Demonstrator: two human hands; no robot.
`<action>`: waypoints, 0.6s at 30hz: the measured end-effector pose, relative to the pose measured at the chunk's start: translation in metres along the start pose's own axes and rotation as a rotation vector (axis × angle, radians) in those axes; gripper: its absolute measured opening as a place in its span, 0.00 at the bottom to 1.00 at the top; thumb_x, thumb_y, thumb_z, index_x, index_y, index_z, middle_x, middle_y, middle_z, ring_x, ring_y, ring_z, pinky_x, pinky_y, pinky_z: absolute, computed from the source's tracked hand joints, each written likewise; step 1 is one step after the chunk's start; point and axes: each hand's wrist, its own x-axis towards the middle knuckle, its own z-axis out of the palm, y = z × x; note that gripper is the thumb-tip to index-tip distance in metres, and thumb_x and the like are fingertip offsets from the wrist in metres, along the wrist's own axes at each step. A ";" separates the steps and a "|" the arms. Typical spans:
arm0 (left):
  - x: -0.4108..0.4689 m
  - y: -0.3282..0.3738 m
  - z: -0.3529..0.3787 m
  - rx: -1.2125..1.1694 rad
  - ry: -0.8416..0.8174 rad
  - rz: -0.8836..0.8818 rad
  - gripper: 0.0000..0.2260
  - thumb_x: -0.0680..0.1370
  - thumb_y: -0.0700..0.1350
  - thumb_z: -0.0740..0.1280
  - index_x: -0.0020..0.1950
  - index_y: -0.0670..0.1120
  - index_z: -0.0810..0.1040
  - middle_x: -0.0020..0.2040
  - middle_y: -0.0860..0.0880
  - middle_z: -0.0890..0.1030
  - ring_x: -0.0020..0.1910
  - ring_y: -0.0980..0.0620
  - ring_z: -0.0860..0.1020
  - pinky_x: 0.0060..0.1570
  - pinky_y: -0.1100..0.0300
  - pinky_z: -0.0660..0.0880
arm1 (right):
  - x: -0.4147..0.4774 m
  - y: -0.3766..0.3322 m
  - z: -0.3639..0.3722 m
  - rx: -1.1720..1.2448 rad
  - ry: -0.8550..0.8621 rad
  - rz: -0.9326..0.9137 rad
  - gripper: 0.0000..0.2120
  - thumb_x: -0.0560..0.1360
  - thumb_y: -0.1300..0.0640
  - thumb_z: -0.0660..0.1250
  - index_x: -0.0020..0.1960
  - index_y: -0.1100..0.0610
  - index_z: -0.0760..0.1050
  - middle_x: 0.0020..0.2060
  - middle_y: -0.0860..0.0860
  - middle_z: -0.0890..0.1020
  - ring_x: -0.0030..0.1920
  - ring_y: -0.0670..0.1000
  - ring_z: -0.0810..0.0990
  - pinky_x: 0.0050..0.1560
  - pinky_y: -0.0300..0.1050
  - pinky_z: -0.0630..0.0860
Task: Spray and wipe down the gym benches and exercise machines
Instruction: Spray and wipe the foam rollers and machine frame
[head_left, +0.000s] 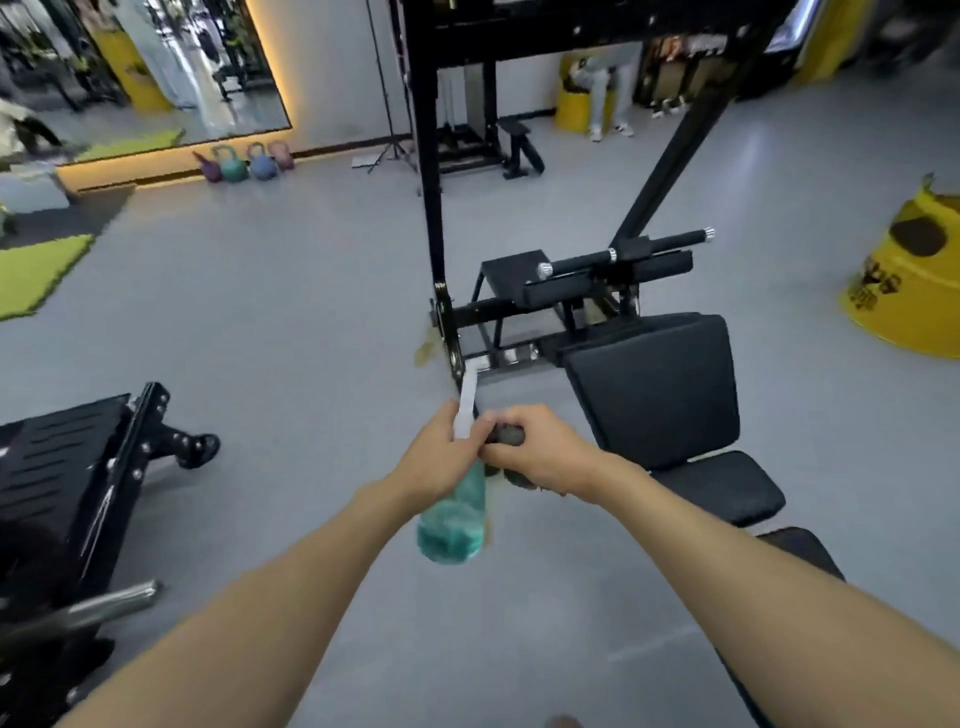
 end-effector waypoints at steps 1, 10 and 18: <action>0.032 0.001 -0.001 0.021 -0.038 0.012 0.14 0.82 0.58 0.61 0.56 0.48 0.73 0.48 0.52 0.79 0.48 0.53 0.78 0.47 0.58 0.72 | 0.020 0.004 -0.014 0.006 0.065 0.031 0.08 0.78 0.64 0.66 0.42 0.57 0.74 0.27 0.53 0.70 0.21 0.46 0.67 0.20 0.34 0.61; 0.274 -0.018 0.030 0.092 -0.118 0.018 0.12 0.82 0.56 0.60 0.43 0.50 0.71 0.34 0.52 0.74 0.33 0.52 0.71 0.39 0.52 0.72 | 0.222 0.084 -0.121 0.064 0.369 0.194 0.04 0.78 0.59 0.68 0.48 0.60 0.78 0.30 0.52 0.76 0.23 0.46 0.72 0.25 0.38 0.69; 0.490 -0.128 0.094 0.243 -0.140 0.076 0.09 0.77 0.58 0.58 0.45 0.55 0.70 0.39 0.52 0.79 0.39 0.51 0.77 0.44 0.47 0.77 | 0.439 0.210 -0.159 -0.072 0.712 0.228 0.03 0.76 0.57 0.67 0.45 0.51 0.79 0.40 0.50 0.81 0.36 0.49 0.79 0.35 0.42 0.75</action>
